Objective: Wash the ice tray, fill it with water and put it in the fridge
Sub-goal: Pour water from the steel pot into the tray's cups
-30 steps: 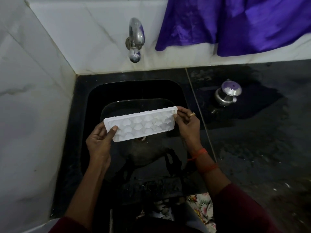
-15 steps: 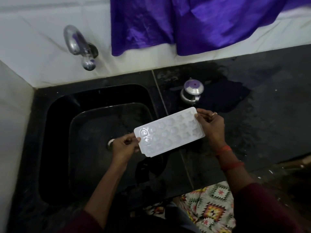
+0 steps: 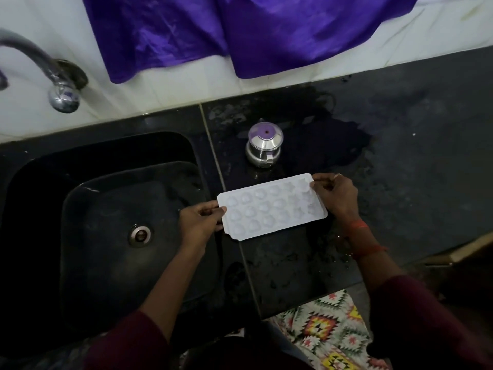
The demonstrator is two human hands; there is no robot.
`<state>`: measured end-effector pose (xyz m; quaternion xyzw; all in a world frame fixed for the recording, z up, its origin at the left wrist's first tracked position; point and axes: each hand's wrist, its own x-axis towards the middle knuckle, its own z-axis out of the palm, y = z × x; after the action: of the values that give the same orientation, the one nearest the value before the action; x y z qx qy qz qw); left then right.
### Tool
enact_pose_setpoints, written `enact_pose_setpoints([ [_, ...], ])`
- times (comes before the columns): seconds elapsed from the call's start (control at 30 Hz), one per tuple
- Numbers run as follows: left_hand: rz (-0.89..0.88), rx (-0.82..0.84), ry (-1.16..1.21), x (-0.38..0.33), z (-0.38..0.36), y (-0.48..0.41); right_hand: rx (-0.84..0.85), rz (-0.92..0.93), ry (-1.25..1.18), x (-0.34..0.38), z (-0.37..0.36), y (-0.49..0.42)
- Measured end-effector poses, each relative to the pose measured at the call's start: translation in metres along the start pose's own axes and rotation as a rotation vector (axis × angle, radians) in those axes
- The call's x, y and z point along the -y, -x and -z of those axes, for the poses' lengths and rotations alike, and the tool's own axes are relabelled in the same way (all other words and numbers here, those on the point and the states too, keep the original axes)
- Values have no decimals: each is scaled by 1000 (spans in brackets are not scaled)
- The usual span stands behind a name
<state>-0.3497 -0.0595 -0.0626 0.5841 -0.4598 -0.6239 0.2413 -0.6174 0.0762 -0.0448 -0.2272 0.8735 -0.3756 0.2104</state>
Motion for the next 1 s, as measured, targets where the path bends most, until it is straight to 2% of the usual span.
enact_pose_setpoints([
  [0.17, 18, -21, -43, -2, -1, -3, -51, 112, 102, 13, -6, -7],
  [0.27, 53, -29, -23, -4, 1, -3, -15, 182, 25, 36, -23, -6],
  [0.43, 70, -34, -34, -8, 4, -2, 157, 7, -301, 67, -62, -4],
  [0.67, 81, -27, -17, -9, 7, 4, 171, -116, -503, 81, -77, -6],
  [1.0, 77, -17, -5, -13, 4, 11, 93, -94, -465, 80, -76, -8],
])
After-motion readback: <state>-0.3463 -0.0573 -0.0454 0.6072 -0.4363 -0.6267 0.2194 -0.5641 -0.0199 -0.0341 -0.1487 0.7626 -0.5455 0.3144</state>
